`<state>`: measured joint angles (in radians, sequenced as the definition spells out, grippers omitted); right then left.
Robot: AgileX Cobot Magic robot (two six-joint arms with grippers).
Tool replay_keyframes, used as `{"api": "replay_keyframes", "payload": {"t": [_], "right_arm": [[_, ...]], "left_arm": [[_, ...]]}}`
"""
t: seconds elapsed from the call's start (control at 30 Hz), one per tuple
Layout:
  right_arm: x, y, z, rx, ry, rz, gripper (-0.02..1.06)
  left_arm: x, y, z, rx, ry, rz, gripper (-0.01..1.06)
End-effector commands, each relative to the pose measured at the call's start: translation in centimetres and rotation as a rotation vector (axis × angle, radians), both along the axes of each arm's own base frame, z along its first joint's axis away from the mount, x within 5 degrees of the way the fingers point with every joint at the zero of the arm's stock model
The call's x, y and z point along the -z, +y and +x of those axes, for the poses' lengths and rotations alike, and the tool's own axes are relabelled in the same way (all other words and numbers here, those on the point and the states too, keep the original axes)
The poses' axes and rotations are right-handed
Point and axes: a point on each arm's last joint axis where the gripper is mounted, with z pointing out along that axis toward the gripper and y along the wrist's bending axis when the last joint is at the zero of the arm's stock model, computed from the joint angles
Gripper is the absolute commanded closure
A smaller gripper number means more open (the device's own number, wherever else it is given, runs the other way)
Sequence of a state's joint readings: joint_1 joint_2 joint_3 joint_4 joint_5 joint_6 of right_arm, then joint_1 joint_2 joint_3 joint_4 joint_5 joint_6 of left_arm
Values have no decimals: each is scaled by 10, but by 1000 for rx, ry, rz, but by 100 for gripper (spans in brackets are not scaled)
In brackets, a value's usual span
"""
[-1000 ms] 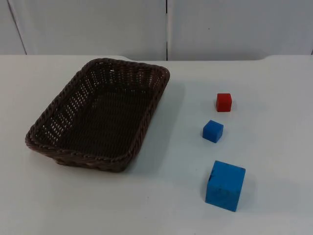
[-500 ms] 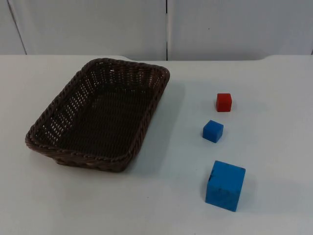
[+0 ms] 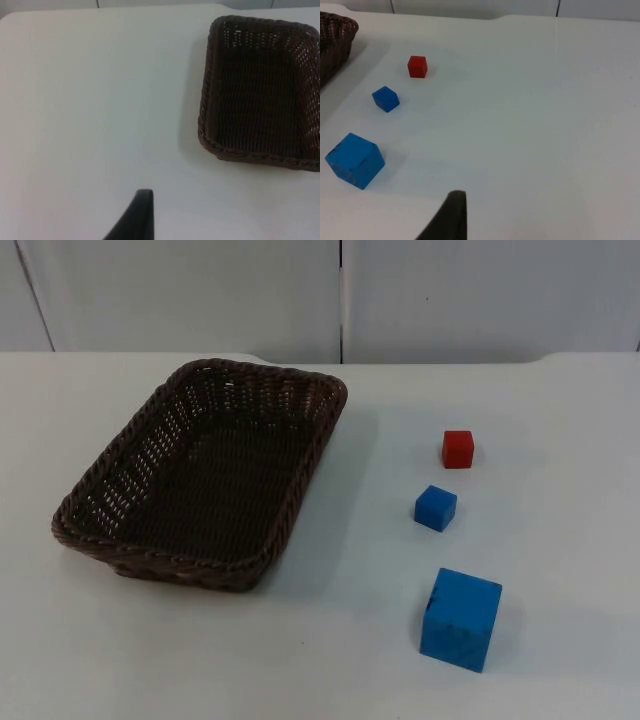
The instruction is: Pick up the basket with the left hand and place the largest block into the basket with the right hand.
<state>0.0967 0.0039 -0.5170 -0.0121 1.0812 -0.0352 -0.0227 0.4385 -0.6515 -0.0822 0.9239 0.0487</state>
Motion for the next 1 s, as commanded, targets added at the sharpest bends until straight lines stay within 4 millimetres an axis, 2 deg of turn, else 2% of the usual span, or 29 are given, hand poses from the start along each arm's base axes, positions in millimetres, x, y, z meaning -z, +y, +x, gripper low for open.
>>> {"api": "replay_keyframes", "payload": {"t": [0.0,0.6,0.7,0.9,0.97], "right_arm": [[0,0,0,8,-5,1,0],[0,0,0,8,-5,1,0],[0,0,0,8,-5,1,0],[0,0,0,8,-5,1,0],[0,0,0,8,-5,1,0]], "left_arm": [[-4,-2,7,8,-6,-15,0],[-18,-4,100,19,171,8,0],[-15,-4,118,22,196,15,0],[-10,-5,137,29,210,22,0],[-4,-7,150,36,228,9,0]]}}
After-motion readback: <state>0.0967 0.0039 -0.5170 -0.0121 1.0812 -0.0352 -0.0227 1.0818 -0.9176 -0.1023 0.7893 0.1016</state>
